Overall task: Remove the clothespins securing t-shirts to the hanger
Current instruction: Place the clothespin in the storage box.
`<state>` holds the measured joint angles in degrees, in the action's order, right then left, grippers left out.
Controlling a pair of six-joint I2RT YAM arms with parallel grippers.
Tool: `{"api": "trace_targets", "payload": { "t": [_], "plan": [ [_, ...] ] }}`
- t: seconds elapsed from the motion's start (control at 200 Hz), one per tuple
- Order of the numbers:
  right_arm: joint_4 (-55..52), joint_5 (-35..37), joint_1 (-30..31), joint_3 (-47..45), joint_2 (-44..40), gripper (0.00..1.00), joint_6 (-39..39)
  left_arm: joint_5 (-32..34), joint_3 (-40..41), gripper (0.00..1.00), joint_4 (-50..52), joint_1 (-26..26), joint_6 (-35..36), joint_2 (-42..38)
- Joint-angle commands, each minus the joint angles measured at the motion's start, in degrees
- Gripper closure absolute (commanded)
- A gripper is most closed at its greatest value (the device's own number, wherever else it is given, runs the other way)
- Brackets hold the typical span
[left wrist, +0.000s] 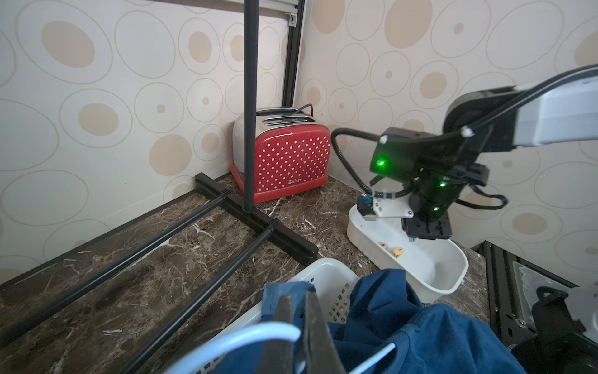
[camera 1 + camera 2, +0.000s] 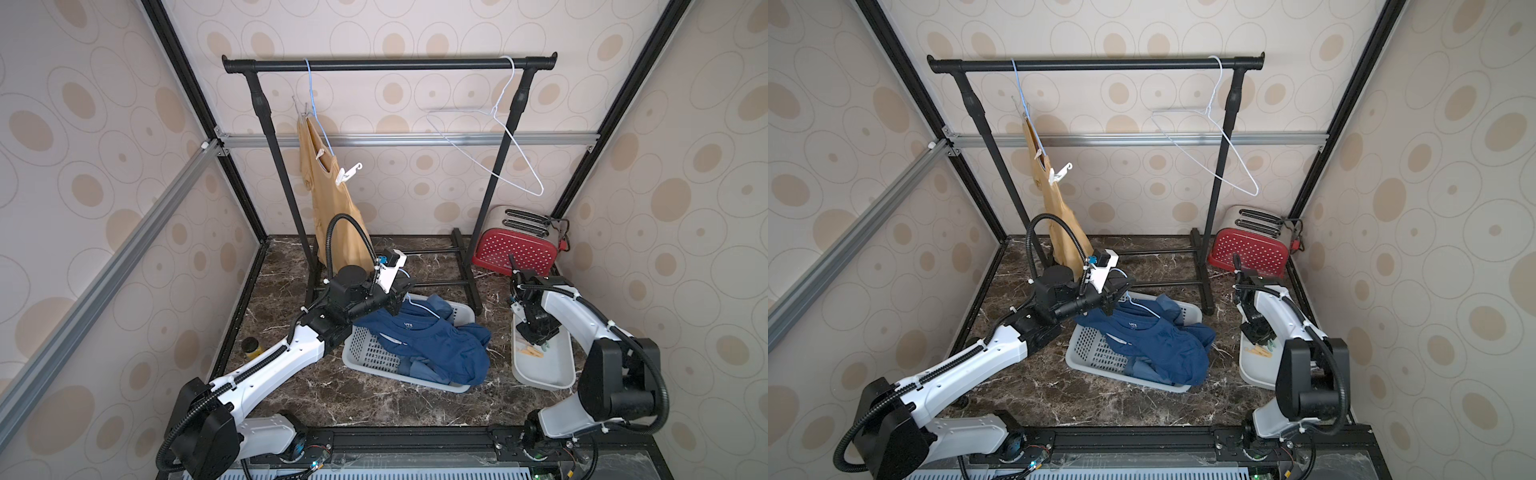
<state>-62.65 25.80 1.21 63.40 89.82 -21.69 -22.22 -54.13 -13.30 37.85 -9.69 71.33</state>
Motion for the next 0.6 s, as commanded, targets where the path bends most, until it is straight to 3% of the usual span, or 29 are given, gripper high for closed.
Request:
{"api": "trace_targets", "payload": {
  "t": [0.0, 0.596],
  "plan": [
    [0.58, 0.83, -0.64, 0.28, 3.09, 0.72, 0.52, -1.18, -0.35, 1.00, -3.49, 0.39, -0.96, -1.81],
    [2.34, -3.34, -2.86, 0.95, 5.54, 0.51, 2.06, -1.65, -2.03, 1.00, -3.02, 0.40, -1.49, 0.27]
  ]
}}
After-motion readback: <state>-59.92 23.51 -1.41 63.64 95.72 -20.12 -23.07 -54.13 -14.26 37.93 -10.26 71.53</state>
